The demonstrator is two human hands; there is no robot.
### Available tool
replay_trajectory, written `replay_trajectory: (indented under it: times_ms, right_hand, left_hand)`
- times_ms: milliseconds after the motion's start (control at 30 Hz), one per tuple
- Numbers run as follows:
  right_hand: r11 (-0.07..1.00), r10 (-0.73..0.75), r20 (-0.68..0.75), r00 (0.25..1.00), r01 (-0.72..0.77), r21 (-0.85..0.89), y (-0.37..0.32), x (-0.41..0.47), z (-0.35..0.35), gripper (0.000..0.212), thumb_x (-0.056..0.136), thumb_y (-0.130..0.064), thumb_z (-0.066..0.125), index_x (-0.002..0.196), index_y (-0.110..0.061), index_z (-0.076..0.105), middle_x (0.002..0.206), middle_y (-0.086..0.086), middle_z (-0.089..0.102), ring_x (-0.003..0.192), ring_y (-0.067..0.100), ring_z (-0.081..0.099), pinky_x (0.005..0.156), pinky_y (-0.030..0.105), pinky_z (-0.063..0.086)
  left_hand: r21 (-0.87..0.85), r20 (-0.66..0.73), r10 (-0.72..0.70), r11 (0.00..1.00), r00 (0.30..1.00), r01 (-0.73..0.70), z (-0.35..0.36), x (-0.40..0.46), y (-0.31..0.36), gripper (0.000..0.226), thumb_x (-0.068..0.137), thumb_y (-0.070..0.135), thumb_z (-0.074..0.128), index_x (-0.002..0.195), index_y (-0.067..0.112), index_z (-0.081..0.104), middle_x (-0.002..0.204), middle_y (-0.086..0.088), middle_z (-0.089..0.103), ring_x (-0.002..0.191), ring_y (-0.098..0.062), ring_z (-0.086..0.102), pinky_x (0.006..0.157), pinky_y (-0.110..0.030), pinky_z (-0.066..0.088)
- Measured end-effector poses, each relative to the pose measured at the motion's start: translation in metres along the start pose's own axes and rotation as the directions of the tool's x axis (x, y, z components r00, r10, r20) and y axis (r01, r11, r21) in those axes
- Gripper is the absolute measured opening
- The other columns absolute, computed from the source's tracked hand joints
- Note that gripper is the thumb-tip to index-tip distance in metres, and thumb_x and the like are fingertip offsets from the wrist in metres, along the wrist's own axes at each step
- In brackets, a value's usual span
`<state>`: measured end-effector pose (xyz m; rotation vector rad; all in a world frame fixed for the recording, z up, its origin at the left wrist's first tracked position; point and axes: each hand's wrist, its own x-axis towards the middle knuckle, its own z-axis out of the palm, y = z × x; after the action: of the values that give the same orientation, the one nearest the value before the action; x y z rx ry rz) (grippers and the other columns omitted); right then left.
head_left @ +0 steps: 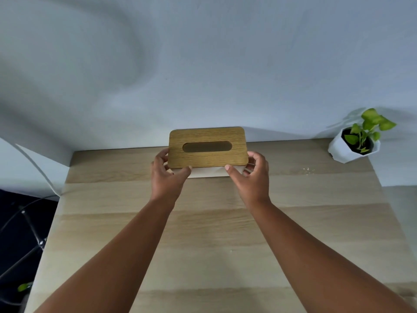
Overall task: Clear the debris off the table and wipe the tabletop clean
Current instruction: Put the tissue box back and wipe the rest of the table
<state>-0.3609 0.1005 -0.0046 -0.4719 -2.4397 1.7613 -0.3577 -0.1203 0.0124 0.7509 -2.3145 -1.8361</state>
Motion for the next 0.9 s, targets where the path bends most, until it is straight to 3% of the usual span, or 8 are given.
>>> replay_trajectory:
  times_ms: [133, 600, 900]
  right_hand:
    - [1.000, -0.001, 0.003, 1.000, 0.001, 0.005, -0.0002, 0.0012, 0.0013, 0.067, 0.076, -0.039, 0.089, 0.131, -0.032, 0.050, 0.131, -0.005, 0.049, 0.113, 0.011, 0.059, 0.096, 0.035, 0.057]
    - [1.000, 0.003, 0.023, 1.000, -0.003, -0.009, -0.0009, 0.0021, -0.0006, 0.067, 0.077, -0.040, 0.088, 0.132, -0.031, 0.050, 0.132, -0.003, 0.049, 0.113, 0.012, 0.059, 0.097, 0.038, 0.058]
    - [0.999, -0.005, 0.023, 1.000, 0.005, -0.036, -0.0047, -0.0007, -0.0052, 0.070, 0.078, -0.039, 0.089, 0.136, -0.026, 0.051, 0.134, -0.003, 0.050, 0.116, 0.012, 0.059, 0.100, 0.037, 0.056]
  left_hand:
    - [-0.001, -0.012, 0.003, 1.000, 1.000, -0.003, 0.0005, -0.0004, -0.0005, 0.069, 0.074, 0.027, 0.085, 0.131, 0.045, 0.051, 0.134, 0.006, 0.057, 0.118, -0.009, 0.061, 0.091, -0.030, 0.056]
    - [-0.021, -0.003, 0.016, 1.000, 1.000, -0.016, -0.0004, -0.0006, -0.0022, 0.071, 0.072, 0.030, 0.086, 0.134, 0.041, 0.053, 0.132, 0.006, 0.058, 0.117, -0.009, 0.063, 0.101, -0.043, 0.057]
    - [0.018, -0.007, 0.031, 0.999, 0.999, -0.031, -0.0053, -0.0045, 0.0020, 0.072, 0.078, 0.027, 0.088, 0.139, 0.034, 0.051, 0.134, 0.011, 0.058, 0.118, -0.001, 0.060, 0.099, -0.036, 0.057]
